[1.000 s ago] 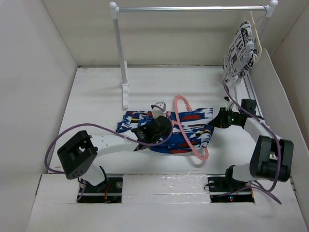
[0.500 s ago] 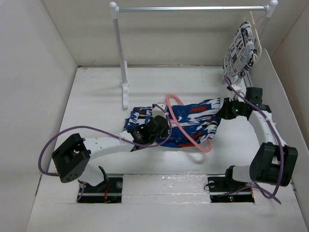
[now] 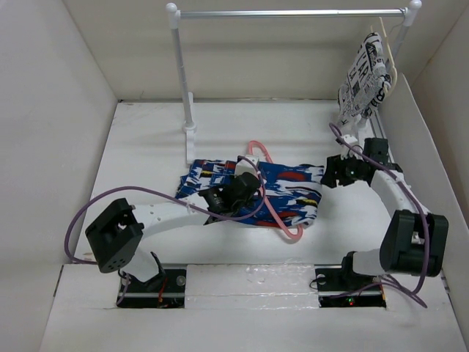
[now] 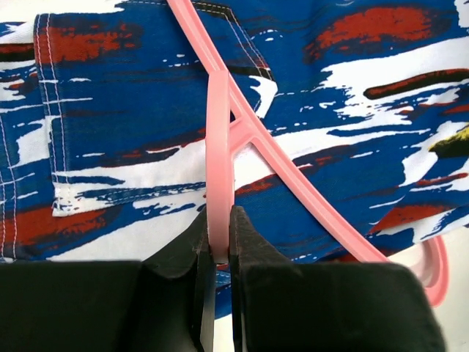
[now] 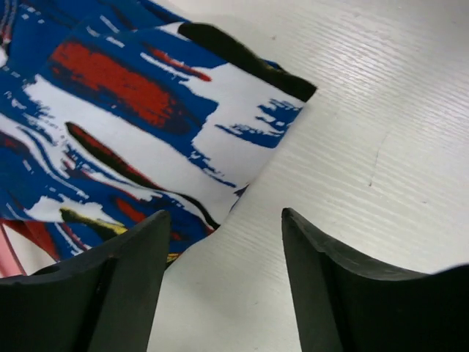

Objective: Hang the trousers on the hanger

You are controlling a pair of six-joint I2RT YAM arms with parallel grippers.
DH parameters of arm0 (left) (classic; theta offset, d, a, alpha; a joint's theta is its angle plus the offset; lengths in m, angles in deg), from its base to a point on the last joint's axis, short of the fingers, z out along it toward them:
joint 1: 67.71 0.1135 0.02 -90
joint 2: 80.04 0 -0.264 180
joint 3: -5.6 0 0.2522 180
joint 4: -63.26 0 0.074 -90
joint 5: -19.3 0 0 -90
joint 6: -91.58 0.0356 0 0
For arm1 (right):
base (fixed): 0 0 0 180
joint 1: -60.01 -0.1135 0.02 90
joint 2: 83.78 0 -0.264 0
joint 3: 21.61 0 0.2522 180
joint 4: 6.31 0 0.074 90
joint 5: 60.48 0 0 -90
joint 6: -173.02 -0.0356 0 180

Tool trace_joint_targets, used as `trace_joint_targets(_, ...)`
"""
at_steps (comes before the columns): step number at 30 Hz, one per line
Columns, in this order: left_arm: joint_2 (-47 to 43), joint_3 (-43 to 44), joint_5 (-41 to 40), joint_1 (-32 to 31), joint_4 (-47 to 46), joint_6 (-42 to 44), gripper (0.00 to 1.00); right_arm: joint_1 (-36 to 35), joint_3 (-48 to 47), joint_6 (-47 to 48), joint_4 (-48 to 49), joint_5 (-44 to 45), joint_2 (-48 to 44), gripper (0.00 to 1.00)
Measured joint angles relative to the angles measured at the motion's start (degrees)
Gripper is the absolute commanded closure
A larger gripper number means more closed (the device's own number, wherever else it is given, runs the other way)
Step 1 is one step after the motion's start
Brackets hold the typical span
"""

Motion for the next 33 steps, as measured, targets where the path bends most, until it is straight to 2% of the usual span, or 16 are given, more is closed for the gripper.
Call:
trace_joint_targets(2, 0.07, 0.07, -0.2, 0.0, 0.07, -0.76, 1.0, -0.04, 2.86, 0.13, 1.29, -0.52, -3.32, 0.28)
trace_joint_targets(9, 1.97, 1.75, -0.46, -0.02, 0.17, -2.27, 1.0, 1.75, 21.2, -1.4, 0.33, -3.76, -18.91, 0.27)
trace_joint_targets(13, 2.23, 2.05, -0.42, -0.02, 0.17, -2.36, 1.0, 1.73, 30.05, -4.9, 4.31, -9.49, -20.76, 0.28)
trace_joint_targets(15, 2.32, 2.32, -0.42, -0.02, 0.26, -2.34, 1.0, 1.22, 31.52, -6.6, 7.8, -14.05, -19.8, 0.29)
trace_joint_targets(16, 2.36, 2.45, -0.39, -0.02, 0.26, -2.32, 1.0, 0.76, 31.52, -7.15, 9.38, -15.1, -18.6, 0.33)
trace_joint_targets(17, 2.38, 2.64, -0.37, -0.02, 0.33, -2.29, 1.0, 0.52, 31.52, -7.52, 10.91, -16.2, -17.05, 0.47)
trace_joint_targets(18, 2.38, 2.8, -0.37, -0.02, 0.37, -2.21, 1.0, 0.33, 31.52, -7.67, 12.17, -17.16, -15.54, 0.55)
trace_joint_targets(19, 2.38, 2.91, -0.37, -0.02, 0.46, -2.08, 1.0, 0.22, 31.54, -7.87, 12.9, -17.44, -14.43, 0.68)
trace_joint_targets(20, 2.38, 3.04, -0.37, -0.04, 0.57, -1.97, 1.0, 0.24, 31.58, -8.09, 13.44, -17.68, -13.64, 0.92)
trace_joint_targets(21, 2.38, 3.15, -0.39, -0.04, 0.63, -1.79, 1.0, 0.24, 31.65, -8.52, 14.12, -17.92, -13.09, 0.98)
trace_joint_targets(25, 2.21, 3.17, -0.39, 0.09, 1.05, -0.98, 1.0, 1.6, 31.58, -8.68, 13.09, -17.62, -14.34, 1.0)
trace_joint_targets(33, -2.29, 2.6, 0.81, 1.68, 3.56, 0.9, 1.0, 4.81, 23.71, -5.66, 0.72, -8.22, -24.7, 1.0)
